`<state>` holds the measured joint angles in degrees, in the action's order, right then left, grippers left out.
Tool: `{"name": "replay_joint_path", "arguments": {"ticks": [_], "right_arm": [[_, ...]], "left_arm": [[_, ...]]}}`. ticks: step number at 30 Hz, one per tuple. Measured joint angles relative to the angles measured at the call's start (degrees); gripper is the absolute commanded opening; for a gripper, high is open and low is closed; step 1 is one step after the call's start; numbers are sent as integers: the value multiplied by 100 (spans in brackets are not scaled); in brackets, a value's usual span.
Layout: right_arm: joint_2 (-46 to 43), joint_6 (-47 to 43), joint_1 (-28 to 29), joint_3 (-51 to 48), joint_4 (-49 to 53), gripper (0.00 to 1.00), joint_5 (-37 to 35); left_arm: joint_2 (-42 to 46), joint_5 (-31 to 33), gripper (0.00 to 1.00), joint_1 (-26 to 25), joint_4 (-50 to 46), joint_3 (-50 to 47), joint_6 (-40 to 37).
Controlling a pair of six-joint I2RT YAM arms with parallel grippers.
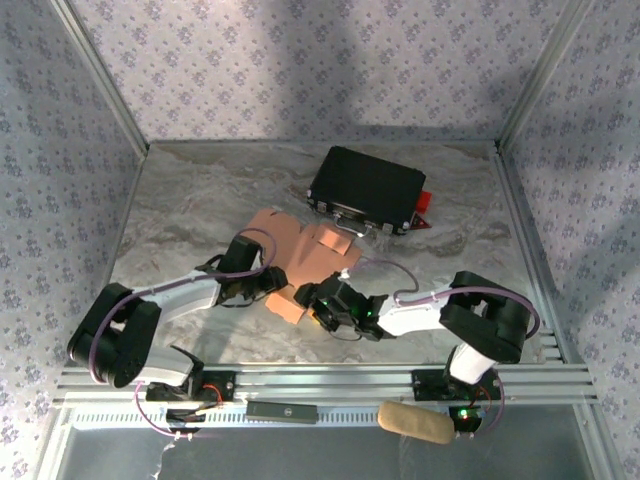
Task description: Fold the paper box
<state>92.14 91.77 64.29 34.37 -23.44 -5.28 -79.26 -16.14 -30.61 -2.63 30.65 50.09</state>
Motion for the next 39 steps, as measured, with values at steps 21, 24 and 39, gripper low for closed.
{"name": "replay_joint_path", "arguments": {"ticks": [21, 24, 39], "right_arm": [[350, 186, 0, 157, -350, 54, -11], [391, 210, -2, 157, -378, 45, 4], [-74, 481, -2, 83, -389, 0, -313]], "left_arm": [[9, -11, 37, 11, 267, -160, 66], [9, -11, 37, 11, 273, -164, 85], [2317, 883, 68, -321, -861, -155, 315]]}}
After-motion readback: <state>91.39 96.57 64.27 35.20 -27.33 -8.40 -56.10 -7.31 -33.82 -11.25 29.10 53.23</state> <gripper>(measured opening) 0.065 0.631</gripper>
